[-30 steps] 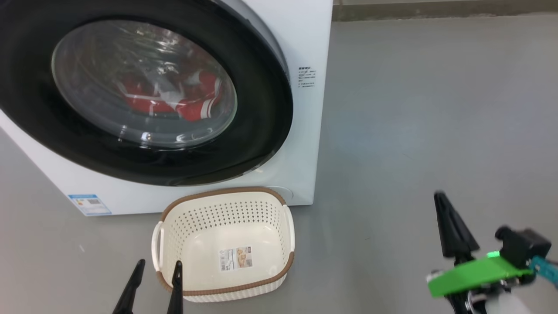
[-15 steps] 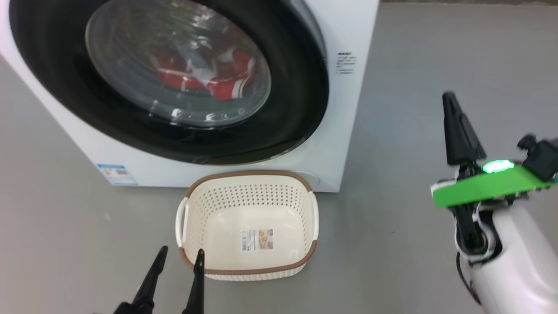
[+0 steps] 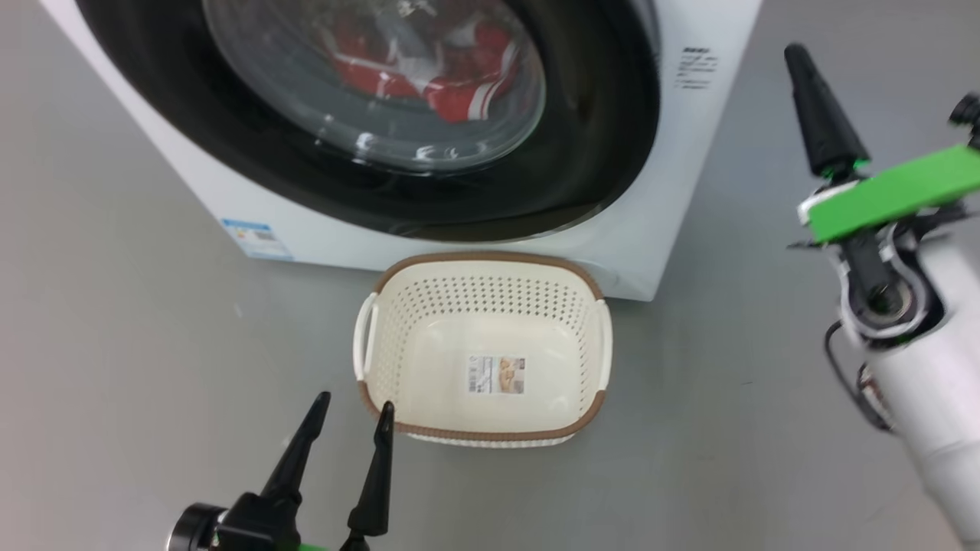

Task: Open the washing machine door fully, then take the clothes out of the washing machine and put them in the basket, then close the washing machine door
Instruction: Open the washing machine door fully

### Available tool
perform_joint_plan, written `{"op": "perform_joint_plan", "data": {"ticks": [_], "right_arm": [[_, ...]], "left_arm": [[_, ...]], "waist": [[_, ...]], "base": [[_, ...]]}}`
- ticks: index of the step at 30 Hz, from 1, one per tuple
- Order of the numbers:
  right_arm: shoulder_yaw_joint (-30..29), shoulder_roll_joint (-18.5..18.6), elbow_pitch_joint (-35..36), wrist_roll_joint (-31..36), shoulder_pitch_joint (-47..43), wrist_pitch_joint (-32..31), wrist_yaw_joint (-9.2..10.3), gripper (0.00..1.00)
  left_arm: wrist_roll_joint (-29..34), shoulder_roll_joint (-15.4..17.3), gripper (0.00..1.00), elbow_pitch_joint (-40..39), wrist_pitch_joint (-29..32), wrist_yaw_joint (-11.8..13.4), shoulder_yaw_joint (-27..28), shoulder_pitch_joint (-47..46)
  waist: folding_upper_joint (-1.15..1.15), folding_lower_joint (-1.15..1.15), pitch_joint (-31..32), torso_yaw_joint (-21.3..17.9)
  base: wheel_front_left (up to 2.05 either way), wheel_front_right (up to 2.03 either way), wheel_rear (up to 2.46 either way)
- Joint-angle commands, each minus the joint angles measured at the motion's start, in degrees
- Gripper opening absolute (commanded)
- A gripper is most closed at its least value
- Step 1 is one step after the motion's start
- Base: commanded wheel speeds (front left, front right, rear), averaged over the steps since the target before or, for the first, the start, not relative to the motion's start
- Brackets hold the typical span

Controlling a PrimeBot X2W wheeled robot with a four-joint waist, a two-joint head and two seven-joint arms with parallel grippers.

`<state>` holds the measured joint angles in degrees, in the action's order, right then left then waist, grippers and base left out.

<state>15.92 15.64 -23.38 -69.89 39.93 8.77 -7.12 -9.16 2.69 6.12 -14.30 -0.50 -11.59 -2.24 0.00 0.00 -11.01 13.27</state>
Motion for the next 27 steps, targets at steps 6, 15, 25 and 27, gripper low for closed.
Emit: {"op": "perform_joint_plan", "data": {"ticks": [6, 15, 25, 27], "right_arm": [[3.89, 3.82, -1.1, -8.41, 5.88, -7.02, -0.36, 0.0], [4.99, 6.3, -4.22, -18.86, 11.52, -18.86, -0.36, 0.0], [1.99, 7.11, -9.56, -26.08, 17.08, -30.21, -0.36, 0.0], [1.54, 7.18, -11.04, -26.79, 18.27, -31.99, -0.36, 0.0]], "left_arm": [[-0.14, 0.19, 1.0, -0.87, -0.7, 0.09, 0.59, -2.8], [-1.35, 0.19, 1.0, -0.69, -0.7, 0.35, -1.76, -4.33], [-2.83, 0.19, 1.0, -0.82, -0.7, 1.11, -3.7, -5.82], [-3.07, 0.19, 1.0, -0.84, -0.7, 1.16, -4.03, -6.23]], "waist": [[0.0, 0.0, -3.0, 3.57], [0.0, 0.0, -5.58, 6.19], [0.0, 0.0, -8.17, 7.93], [0.0, 0.0, -8.59, 8.32]], "base": [[0.0, 0.0, 0.0], [0.0, 0.0, 0.0], [0.0, 0.0, 0.0], [0.0, 0.0, 0.0]]}}
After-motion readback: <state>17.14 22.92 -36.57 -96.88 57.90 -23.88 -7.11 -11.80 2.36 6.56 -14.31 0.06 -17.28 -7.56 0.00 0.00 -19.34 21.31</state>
